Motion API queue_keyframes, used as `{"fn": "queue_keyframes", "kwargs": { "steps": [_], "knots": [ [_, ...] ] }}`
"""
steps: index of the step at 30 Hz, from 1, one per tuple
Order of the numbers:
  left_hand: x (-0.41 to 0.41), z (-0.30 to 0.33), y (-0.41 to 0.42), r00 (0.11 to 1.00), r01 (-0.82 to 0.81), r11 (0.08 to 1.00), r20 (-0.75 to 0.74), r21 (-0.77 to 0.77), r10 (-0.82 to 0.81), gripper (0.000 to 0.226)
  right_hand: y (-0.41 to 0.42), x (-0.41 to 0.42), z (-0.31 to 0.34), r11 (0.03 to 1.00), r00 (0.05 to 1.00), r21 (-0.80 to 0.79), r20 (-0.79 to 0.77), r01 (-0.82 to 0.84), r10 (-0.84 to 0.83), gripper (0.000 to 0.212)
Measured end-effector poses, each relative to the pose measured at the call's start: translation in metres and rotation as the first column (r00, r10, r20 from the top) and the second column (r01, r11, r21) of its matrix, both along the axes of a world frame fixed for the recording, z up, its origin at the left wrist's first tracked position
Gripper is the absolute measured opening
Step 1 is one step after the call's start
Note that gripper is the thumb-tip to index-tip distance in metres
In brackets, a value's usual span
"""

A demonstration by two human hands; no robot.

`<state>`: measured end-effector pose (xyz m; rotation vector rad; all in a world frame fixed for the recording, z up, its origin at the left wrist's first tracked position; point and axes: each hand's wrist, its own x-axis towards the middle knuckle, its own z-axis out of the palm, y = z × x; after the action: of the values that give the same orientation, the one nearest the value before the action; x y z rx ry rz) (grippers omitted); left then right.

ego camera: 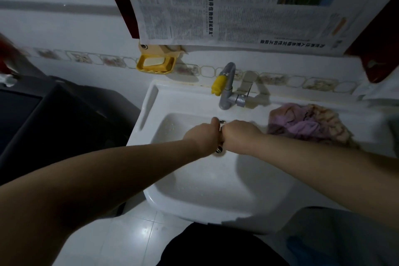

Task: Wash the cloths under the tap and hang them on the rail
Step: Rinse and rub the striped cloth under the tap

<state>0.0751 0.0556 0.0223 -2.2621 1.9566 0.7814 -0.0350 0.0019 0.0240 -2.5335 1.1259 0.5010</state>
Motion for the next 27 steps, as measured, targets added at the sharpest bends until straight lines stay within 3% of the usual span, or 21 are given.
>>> {"fn": "queue_keyframes", "kwargs": {
  "steps": [2,4,6,9,12,15,20,27],
  "knots": [
    [0.002,0.005,-0.005,0.951,0.234,0.969,0.226,-0.081,-0.211,0.032,0.005,-0.004,0.0,0.961,0.977,0.233,0.116,0.149,-0.179,0.026],
    [0.005,0.012,-0.013,0.848,0.445,0.891,0.361,-0.089,-0.388,0.038,0.012,-0.007,0.005,0.839,0.896,0.478,0.204,0.261,-0.395,0.033],
    [0.007,0.019,-0.02,0.75,0.595,0.8,0.413,-0.076,-0.517,0.041,0.02,-0.011,0.009,0.62,0.745,0.698,0.186,0.358,-0.64,0.026],
    [0.01,0.025,-0.029,0.633,0.735,0.672,0.439,-0.086,-0.637,0.032,0.029,-0.019,0.014,0.343,0.609,0.871,0.065,0.353,-0.791,0.017],
    [0.012,0.031,-0.034,0.566,0.815,0.558,0.418,-0.154,-0.71,0.024,0.034,-0.025,0.021,0.158,0.554,0.946,-0.027,0.283,-0.832,0.032],
    [0.011,0.041,-0.034,0.476,0.873,0.332,0.476,-0.358,-0.739,0.044,0.036,-0.029,0.032,0.038,0.546,0.979,-0.079,0.201,-0.834,0.038],
    [0.013,0.051,-0.035,0.51,0.831,0.217,0.546,-0.512,-0.665,0.041,0.039,-0.033,0.049,-0.113,0.538,0.989,-0.148,0.098,-0.83,0.042],
    [0.02,0.068,-0.031,0.54,0.79,0.135,0.574,-0.598,-0.615,0.022,0.048,-0.026,0.068,-0.192,0.49,0.981,-0.173,0.011,-0.855,0.043]
  ]
}}
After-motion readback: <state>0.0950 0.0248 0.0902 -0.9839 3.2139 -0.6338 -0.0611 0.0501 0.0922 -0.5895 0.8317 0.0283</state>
